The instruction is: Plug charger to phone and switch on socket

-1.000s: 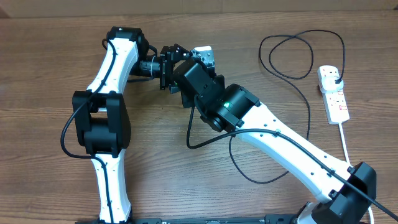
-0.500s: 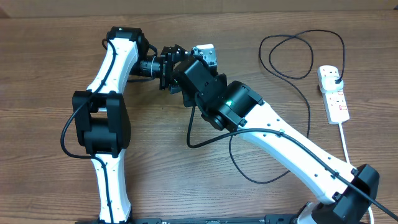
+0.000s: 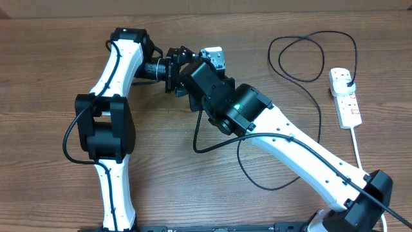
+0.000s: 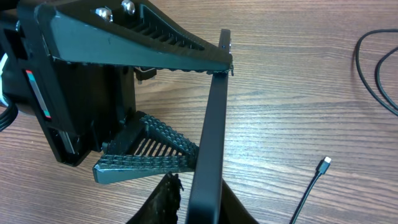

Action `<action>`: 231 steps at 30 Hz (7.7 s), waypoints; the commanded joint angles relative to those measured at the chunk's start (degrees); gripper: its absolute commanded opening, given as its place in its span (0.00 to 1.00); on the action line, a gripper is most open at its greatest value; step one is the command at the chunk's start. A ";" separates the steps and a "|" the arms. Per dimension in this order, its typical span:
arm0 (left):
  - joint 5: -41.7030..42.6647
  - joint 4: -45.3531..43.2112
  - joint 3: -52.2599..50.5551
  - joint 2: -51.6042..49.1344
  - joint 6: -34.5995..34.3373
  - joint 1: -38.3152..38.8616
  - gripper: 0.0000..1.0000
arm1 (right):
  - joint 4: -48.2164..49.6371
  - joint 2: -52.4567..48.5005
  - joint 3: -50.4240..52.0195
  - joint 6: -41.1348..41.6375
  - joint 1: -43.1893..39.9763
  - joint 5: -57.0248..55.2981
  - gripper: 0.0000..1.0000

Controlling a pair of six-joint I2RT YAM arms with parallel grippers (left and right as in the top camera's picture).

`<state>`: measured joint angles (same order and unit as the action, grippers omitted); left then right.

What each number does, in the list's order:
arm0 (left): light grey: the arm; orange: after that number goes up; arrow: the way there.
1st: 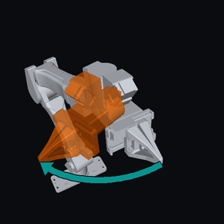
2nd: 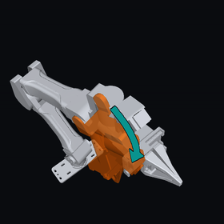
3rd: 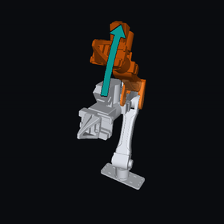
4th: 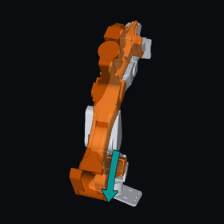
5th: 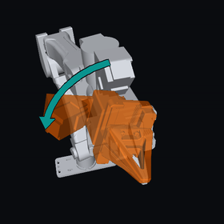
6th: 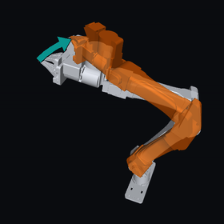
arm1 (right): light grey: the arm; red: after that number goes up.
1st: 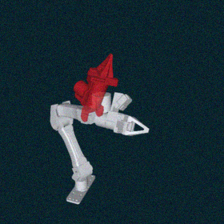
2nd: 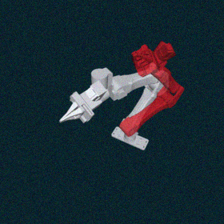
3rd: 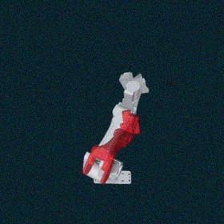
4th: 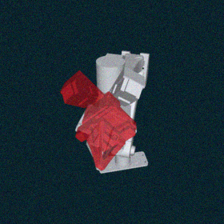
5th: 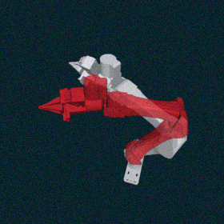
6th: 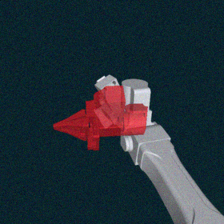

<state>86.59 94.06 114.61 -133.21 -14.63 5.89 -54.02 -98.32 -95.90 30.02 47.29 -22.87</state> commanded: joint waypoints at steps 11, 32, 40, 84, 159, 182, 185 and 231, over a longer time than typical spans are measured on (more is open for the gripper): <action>3.28 0.22 1.53 -0.07 0.31 0.13 0.64 | 0.37 0.31 -1.64 0.48 0.28 -0.20 0.12; 3.04 0.17 1.53 -0.07 0.24 0.13 0.94 | 3.04 0.33 -1.64 57.35 -2.05 -4.09 0.04; 3.02 0.17 1.53 -0.07 -4.96 0.13 0.73 | 2.08 0.33 -1.64 86.66 -2.10 -1.84 0.04; 2.99 0.17 1.53 -0.07 -8.13 0.13 0.04 | 4.11 0.33 -1.64 85.44 -2.36 2.43 0.13; -60.17 -17.77 4.37 15.47 7.32 -2.49 0.04 | 2.03 -21.40 15.37 13.51 -29.24 22.47 0.37; -60.17 -17.62 4.37 15.47 7.32 -2.49 0.04 | 2.58 -21.40 15.69 13.46 -29.24 22.49 0.07; -60.17 -17.64 4.37 15.47 7.32 -2.49 0.04 | 2.58 -21.40 15.63 13.44 -29.31 22.53 0.04; -16.65 -31.98 4.37 15.47 15.28 -2.32 0.04 | 10.21 4.39 11.58 -11.74 -15.04 47.91 0.04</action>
<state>65.87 62.30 118.13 -118.26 1.80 3.03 -44.58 -94.39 -83.15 16.47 29.76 30.81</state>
